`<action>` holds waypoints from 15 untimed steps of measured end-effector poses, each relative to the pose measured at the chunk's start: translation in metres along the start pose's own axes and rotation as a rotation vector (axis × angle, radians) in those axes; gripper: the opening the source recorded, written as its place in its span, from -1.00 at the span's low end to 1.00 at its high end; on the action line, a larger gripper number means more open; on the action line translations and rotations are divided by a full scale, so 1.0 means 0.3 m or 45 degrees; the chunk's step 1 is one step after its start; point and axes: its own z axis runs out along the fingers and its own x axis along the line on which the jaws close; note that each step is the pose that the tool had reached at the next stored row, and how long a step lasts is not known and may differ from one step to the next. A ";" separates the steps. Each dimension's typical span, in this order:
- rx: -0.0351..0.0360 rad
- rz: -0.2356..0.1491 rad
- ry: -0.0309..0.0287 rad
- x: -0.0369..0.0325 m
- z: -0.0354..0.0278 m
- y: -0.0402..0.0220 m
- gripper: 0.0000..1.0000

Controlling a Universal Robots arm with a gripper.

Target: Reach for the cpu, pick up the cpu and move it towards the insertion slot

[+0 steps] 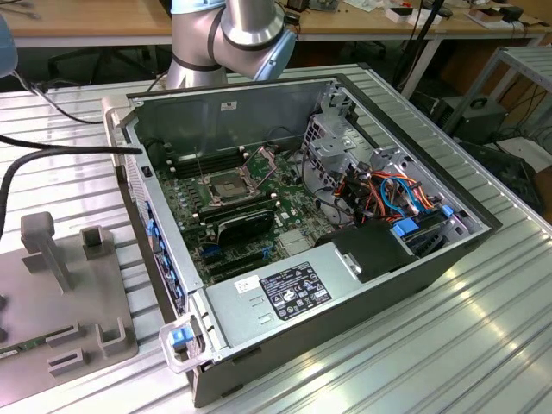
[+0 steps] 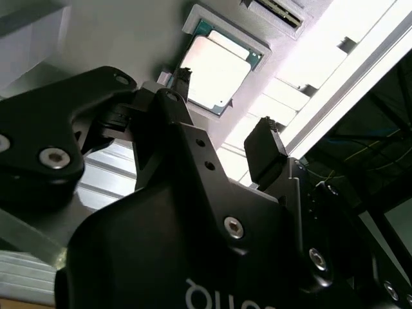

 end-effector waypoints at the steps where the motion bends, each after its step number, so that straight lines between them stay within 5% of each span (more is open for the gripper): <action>1: 0.0000 0.000 0.0000 -0.002 0.004 0.000 0.23; 15: 0.0000 0.000 0.0000 -0.003 0.009 -0.001 0.23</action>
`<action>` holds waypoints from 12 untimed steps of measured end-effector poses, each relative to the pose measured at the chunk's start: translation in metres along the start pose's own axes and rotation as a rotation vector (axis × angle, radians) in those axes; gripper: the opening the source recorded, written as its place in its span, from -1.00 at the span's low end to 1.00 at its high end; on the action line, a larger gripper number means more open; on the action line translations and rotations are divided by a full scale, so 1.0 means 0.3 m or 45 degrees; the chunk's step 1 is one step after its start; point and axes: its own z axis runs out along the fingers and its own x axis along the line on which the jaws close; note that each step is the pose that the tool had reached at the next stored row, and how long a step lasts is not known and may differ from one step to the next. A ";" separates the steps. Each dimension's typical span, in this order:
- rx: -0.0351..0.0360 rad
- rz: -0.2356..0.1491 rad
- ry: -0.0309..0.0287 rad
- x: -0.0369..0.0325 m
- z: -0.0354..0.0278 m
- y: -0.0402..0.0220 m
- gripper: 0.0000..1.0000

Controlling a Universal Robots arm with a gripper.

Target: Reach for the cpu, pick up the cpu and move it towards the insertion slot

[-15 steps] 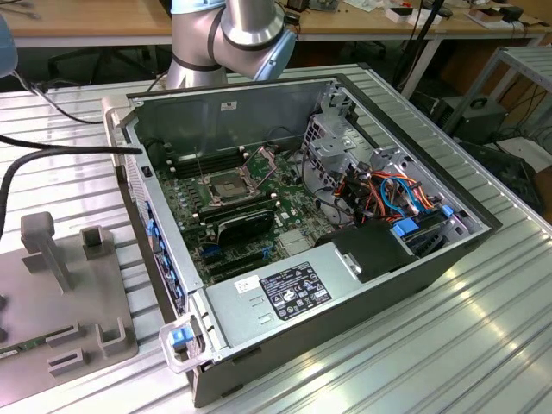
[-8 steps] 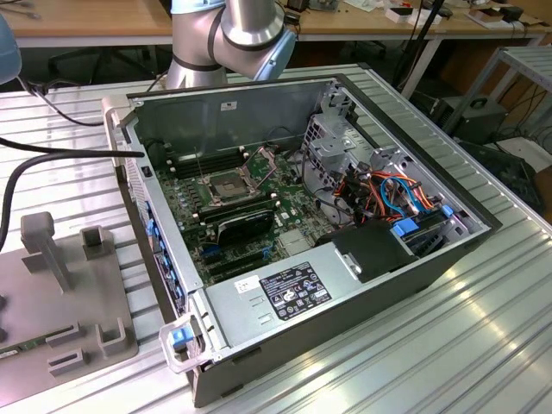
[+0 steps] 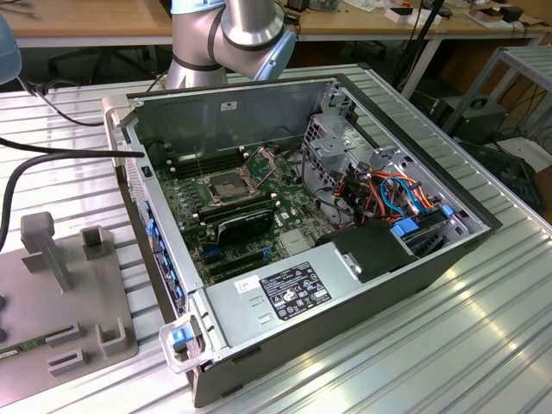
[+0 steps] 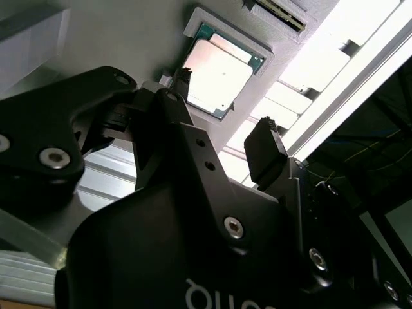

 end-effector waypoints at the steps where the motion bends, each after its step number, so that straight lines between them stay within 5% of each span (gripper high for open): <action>1: -0.0001 0.000 -0.0001 0.000 0.001 0.000 0.23; 12: 0.0071 0.000 -0.0004 -0.018 0.068 -0.007 0.23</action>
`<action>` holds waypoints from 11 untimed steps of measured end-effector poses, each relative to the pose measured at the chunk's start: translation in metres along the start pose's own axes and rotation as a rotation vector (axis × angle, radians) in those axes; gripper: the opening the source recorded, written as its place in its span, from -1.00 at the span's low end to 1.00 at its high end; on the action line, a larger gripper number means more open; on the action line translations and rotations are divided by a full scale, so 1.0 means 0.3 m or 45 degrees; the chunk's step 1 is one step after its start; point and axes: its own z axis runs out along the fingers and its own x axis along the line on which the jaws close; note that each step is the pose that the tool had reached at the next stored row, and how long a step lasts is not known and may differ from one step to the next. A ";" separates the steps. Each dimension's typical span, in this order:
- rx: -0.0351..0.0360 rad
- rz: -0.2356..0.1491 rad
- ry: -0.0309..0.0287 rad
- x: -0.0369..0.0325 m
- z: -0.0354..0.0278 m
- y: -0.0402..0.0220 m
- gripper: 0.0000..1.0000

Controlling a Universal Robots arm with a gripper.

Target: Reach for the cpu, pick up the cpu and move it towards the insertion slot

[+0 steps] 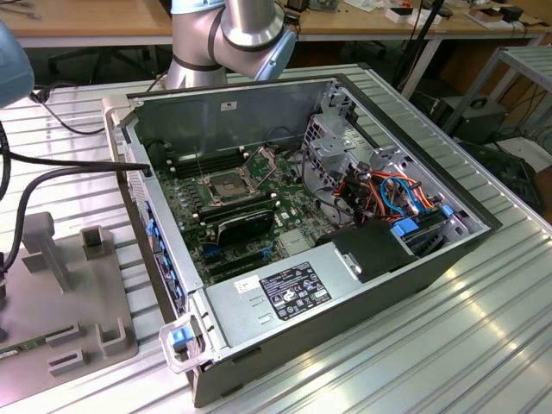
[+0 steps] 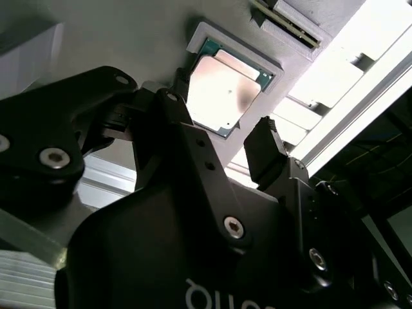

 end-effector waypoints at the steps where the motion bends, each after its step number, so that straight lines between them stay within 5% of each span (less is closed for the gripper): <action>1: 0.0006 0.000 0.0001 -0.001 0.004 0.000 0.23; 4: 0.0008 0.000 0.0001 -0.002 0.014 -0.001 0.38; 11: 0.0007 0.000 -0.0001 -0.005 0.051 -0.002 0.38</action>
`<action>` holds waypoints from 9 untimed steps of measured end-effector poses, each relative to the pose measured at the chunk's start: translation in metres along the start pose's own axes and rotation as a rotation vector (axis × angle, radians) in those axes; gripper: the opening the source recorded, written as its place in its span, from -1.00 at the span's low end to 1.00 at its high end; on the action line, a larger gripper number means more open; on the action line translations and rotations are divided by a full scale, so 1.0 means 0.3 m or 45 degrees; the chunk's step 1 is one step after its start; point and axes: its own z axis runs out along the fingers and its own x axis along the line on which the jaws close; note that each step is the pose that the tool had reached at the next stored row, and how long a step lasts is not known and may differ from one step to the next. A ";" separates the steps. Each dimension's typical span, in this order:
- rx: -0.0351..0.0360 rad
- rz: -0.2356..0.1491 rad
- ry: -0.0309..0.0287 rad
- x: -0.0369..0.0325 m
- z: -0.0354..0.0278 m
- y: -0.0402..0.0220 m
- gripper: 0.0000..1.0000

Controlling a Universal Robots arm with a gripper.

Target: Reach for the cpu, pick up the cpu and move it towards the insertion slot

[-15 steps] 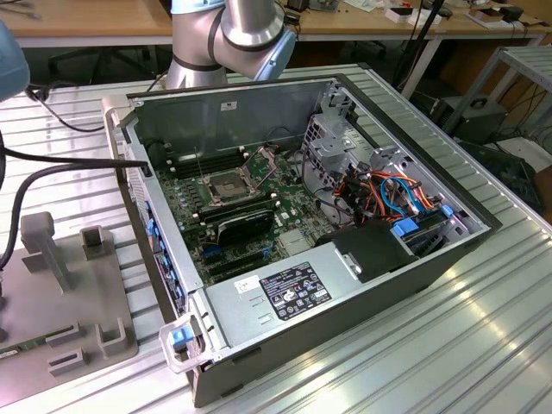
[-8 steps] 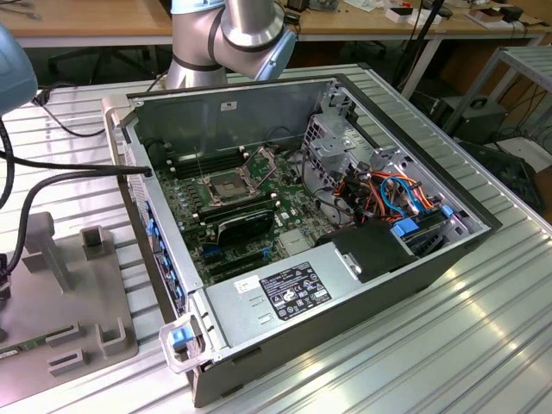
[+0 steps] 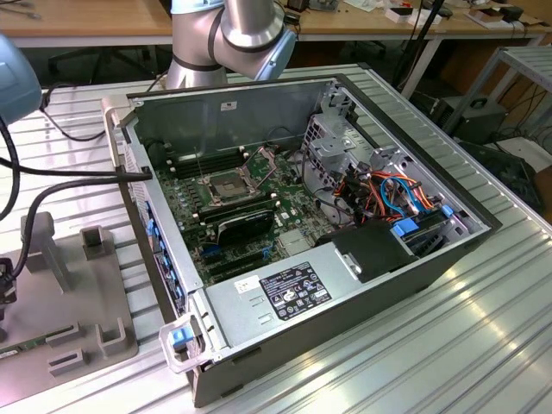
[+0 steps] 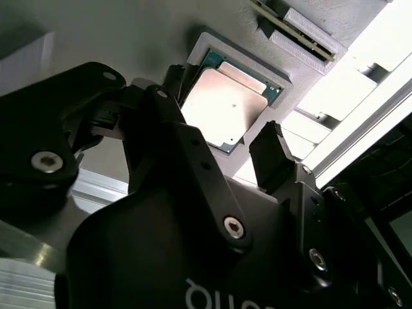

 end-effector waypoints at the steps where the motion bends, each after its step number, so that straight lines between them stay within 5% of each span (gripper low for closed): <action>1: 0.0001 0.000 0.0001 0.000 0.004 0.000 0.38; 5: 0.0002 0.000 0.0003 -0.001 0.009 0.000 0.35; 9: 0.0001 0.000 0.0001 -0.001 0.009 0.000 0.09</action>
